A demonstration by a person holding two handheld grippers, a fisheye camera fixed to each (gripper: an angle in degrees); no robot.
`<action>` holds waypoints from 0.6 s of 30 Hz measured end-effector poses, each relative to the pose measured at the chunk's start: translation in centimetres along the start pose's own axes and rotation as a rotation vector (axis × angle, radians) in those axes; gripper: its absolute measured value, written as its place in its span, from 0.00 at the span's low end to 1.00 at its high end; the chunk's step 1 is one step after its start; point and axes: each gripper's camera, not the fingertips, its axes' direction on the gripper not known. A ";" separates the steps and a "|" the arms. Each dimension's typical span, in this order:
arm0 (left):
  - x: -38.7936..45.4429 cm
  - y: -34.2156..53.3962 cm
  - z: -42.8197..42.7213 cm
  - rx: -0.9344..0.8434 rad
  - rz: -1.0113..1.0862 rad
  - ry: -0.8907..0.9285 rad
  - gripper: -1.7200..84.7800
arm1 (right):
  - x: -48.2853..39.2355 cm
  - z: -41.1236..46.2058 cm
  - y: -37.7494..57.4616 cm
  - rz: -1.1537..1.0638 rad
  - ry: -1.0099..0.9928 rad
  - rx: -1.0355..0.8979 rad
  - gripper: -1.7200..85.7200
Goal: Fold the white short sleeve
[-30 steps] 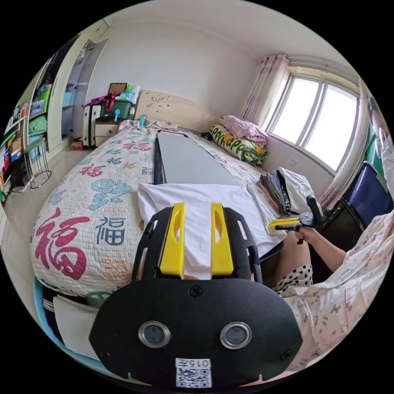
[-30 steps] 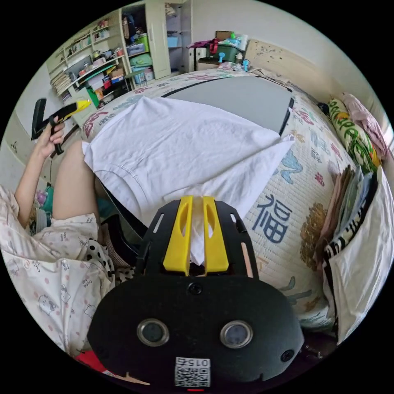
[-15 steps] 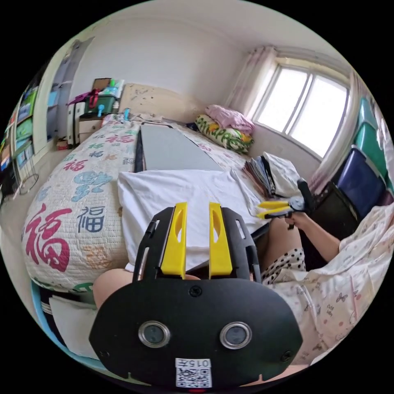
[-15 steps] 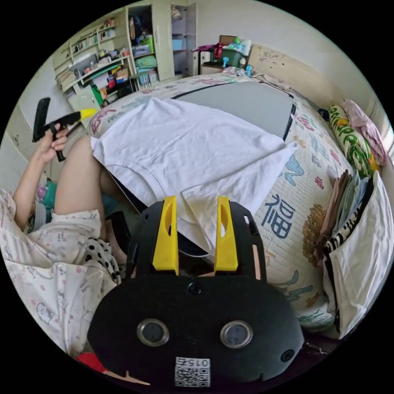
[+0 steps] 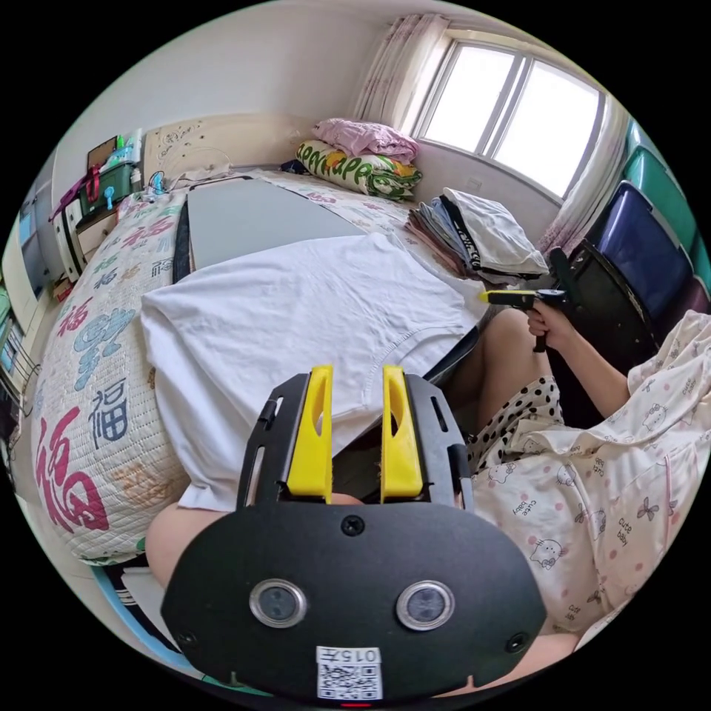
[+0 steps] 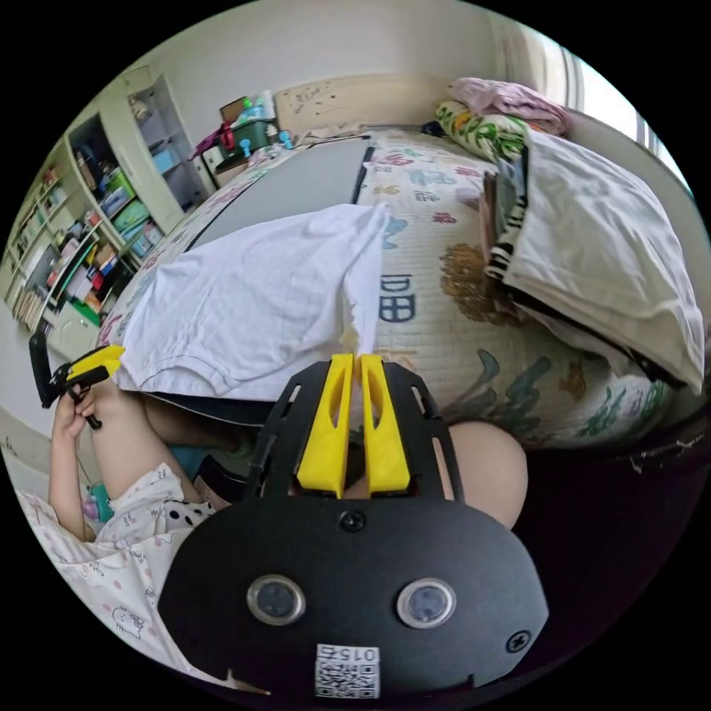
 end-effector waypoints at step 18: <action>2.4 -10.5 0.9 -0.156 0.137 0.109 0.16 | -0.2 -1.4 1.6 -0.740 -0.273 -0.125 0.14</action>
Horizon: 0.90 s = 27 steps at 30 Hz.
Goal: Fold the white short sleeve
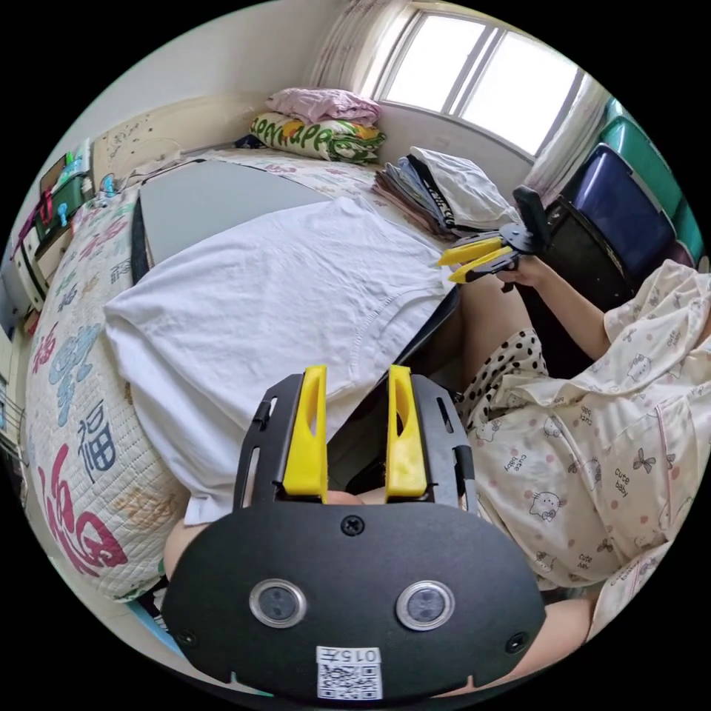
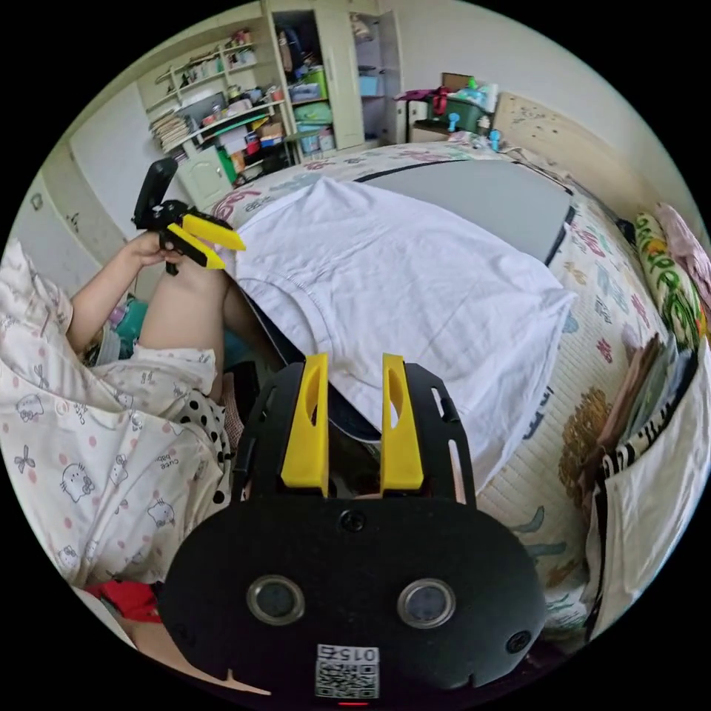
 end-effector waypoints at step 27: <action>5.6 -10.2 -0.7 -0.091 -0.008 -0.166 0.09 | -1.0 4.7 1.2 0.118 0.158 -0.086 0.02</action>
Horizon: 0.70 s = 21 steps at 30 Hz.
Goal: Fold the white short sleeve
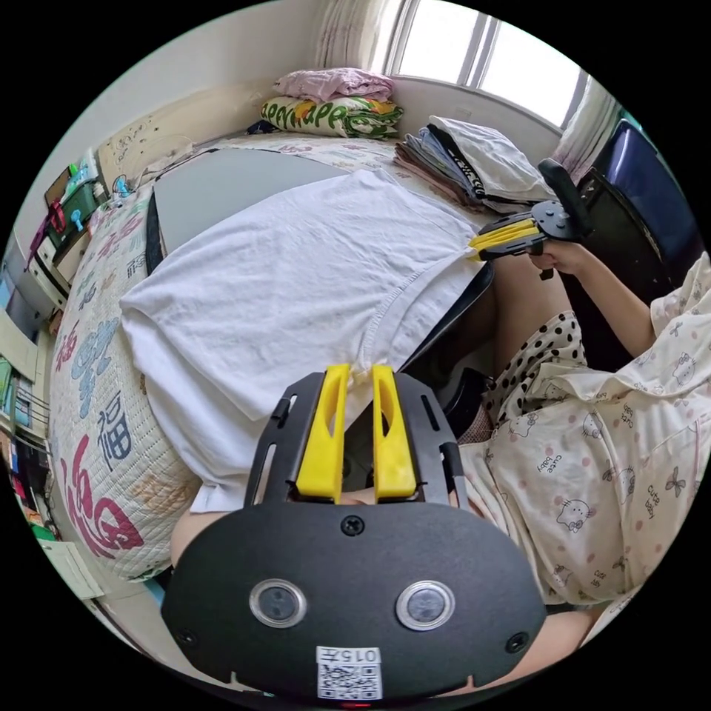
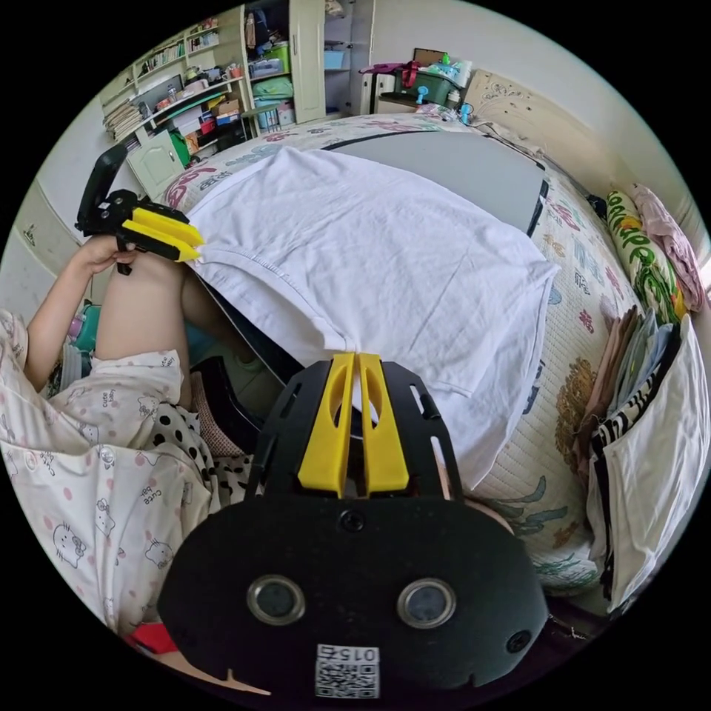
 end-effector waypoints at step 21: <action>6.7 -3.4 1.4 -0.119 0.170 -0.200 0.09 | -2.8 3.8 -5.7 0.061 0.024 0.009 0.02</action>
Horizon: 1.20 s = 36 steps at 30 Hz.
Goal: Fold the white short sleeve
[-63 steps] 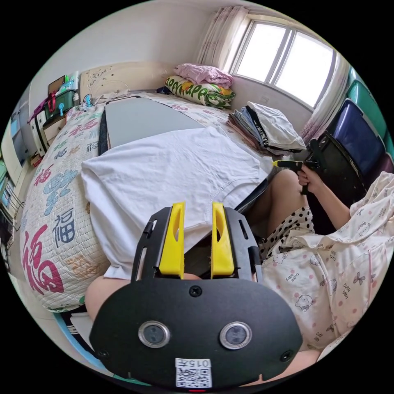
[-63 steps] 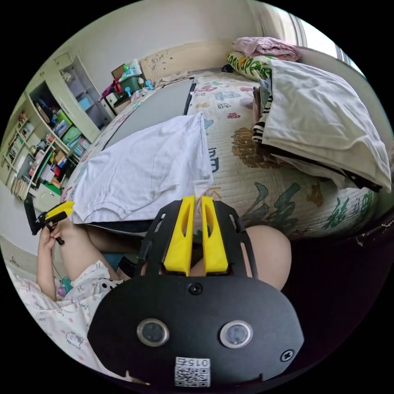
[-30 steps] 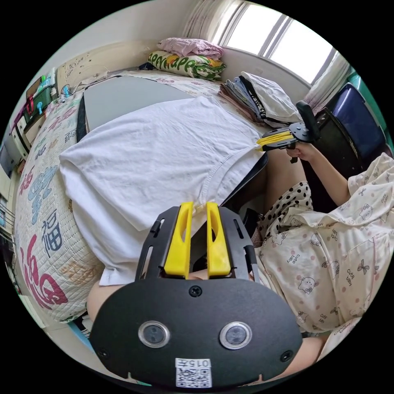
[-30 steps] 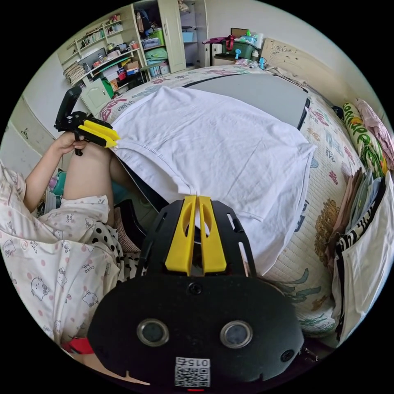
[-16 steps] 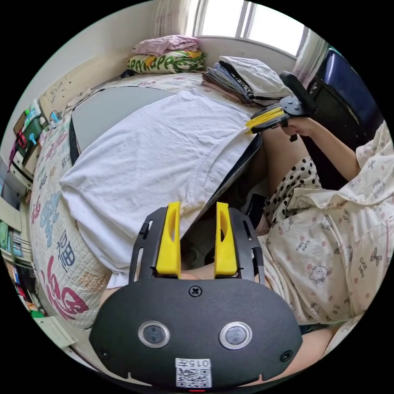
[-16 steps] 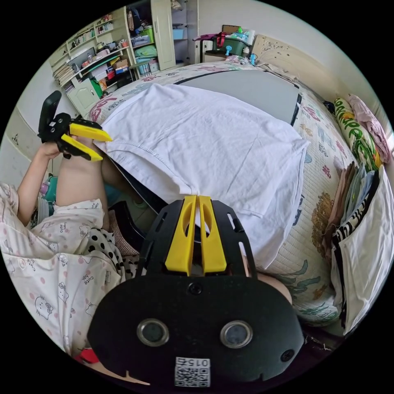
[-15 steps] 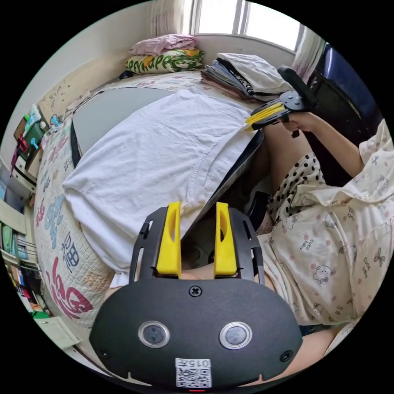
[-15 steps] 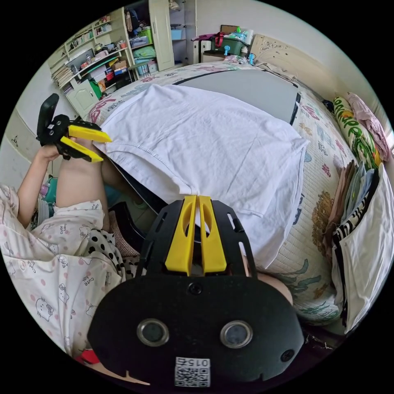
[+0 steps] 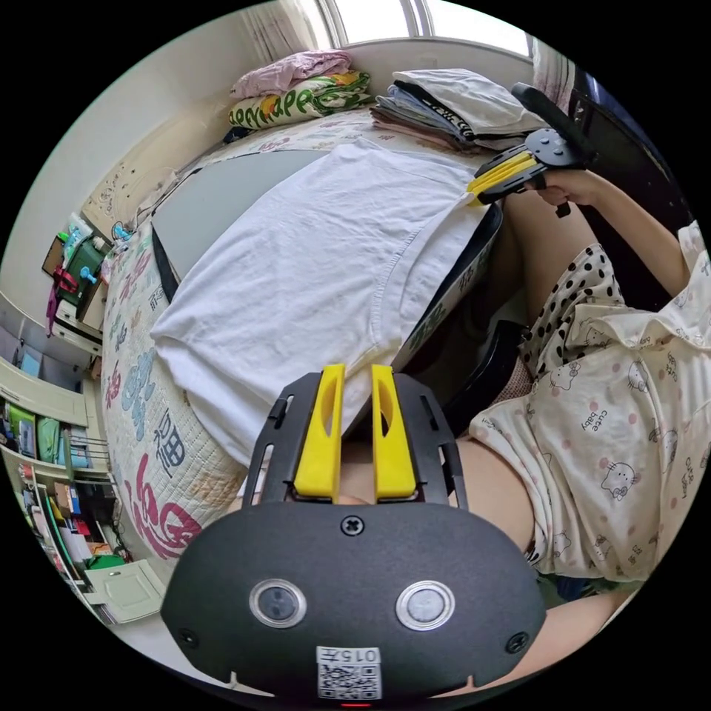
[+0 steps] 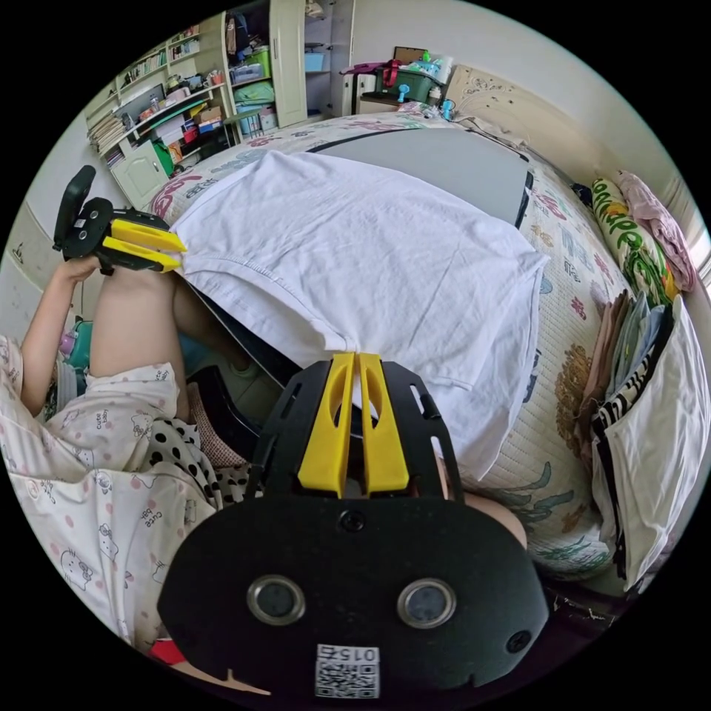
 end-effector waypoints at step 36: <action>-27.6 -3.1 18.6 0.446 -0.328 0.295 0.02 | 9.6 -2.9 -32.6 0.050 -0.096 0.173 0.01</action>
